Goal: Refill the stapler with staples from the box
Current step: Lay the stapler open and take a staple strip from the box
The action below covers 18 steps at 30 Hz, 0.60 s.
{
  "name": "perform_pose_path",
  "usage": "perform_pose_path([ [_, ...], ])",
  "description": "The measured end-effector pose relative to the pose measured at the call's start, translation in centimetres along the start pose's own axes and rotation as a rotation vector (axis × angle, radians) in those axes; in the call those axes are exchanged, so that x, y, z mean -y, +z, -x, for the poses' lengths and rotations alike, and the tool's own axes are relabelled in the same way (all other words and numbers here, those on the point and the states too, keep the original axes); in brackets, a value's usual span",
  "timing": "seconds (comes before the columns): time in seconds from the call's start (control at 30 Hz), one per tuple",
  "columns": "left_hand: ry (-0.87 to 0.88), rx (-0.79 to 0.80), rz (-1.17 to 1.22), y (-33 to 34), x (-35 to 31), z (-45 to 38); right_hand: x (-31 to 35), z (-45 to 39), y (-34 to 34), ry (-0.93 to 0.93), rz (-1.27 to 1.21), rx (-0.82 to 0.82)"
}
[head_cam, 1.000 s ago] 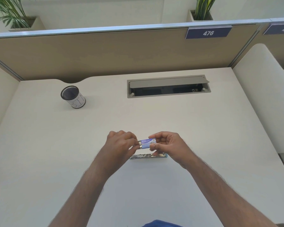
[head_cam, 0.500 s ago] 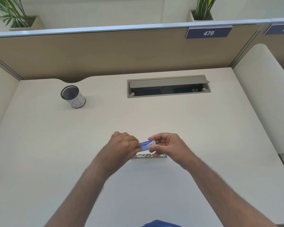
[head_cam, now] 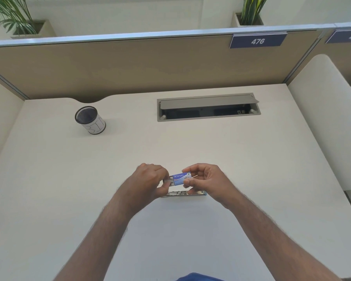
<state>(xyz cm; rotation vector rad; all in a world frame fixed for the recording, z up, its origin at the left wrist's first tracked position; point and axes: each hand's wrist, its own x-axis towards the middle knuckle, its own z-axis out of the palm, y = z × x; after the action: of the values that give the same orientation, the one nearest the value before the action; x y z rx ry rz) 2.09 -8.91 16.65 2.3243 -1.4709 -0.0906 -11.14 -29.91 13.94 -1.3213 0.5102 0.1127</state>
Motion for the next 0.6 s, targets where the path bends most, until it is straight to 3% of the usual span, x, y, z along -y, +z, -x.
perform_pose_path([
  [0.17, -0.111, 0.011, 0.138, -0.7, 0.7, 0.1, -0.1, 0.1, -0.4, 0.010, -0.010, -0.019],
  [0.43, -0.635, -0.212, 0.882, -0.4, -0.4, 0.4, 0.1, 0.3, -0.6, 0.007, -0.045, -0.037],
  [0.6, -0.834, -0.158, 1.272, 1.0, -0.2, 1.2, 0.2, 0.4, -0.6, 0.003, -0.063, -0.041],
])
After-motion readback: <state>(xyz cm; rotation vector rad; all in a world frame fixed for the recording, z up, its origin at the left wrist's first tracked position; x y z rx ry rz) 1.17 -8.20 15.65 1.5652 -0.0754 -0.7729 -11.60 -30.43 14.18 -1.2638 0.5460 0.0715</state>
